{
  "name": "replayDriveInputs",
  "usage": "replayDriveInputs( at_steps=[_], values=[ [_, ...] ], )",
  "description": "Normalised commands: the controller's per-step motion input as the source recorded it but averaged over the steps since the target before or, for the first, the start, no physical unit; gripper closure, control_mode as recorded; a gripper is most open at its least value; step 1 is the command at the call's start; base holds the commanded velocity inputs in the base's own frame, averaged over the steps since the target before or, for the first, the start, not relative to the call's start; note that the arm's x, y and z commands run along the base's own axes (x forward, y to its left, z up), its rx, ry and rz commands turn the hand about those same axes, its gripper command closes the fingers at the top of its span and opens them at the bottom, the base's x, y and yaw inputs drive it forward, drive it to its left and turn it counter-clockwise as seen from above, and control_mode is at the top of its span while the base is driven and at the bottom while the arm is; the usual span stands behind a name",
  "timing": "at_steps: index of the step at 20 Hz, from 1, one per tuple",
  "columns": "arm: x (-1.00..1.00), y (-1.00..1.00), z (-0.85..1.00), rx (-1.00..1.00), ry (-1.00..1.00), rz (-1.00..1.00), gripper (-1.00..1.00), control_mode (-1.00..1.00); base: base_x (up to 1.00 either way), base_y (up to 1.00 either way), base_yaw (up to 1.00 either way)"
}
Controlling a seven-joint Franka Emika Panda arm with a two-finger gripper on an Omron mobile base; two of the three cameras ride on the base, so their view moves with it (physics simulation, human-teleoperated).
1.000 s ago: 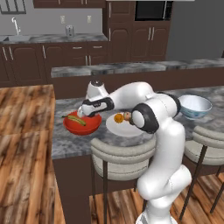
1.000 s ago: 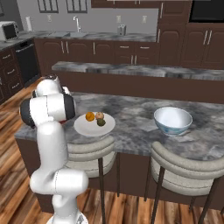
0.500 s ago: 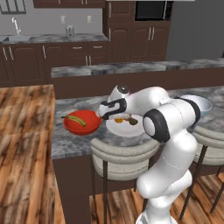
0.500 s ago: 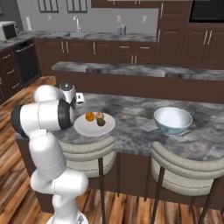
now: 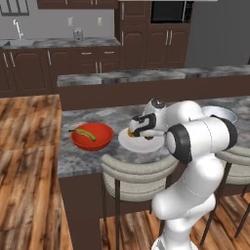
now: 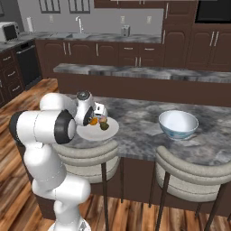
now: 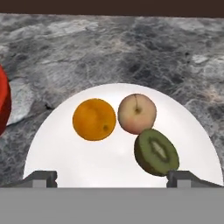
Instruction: Take the fruits from the plate on the dining counter and place two fruits in each bowl.
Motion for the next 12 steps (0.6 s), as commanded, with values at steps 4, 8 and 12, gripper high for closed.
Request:
replayDriveInputs(
  at_steps=[4,8,12],
  values=[
    [-0.09,-0.39,0.46,0.10,0.25,-0.13,-1.00,-1.00,0.00,0.00,0.00],
    [-0.10,-0.30,0.37,0.06,0.16,-0.01,-1.00,-1.00,0.00,0.00,0.00],
    [-0.11,-0.28,-0.36,0.00,0.01,0.00,-1.00,-1.00,0.00,0.00,0.00]
  ],
)
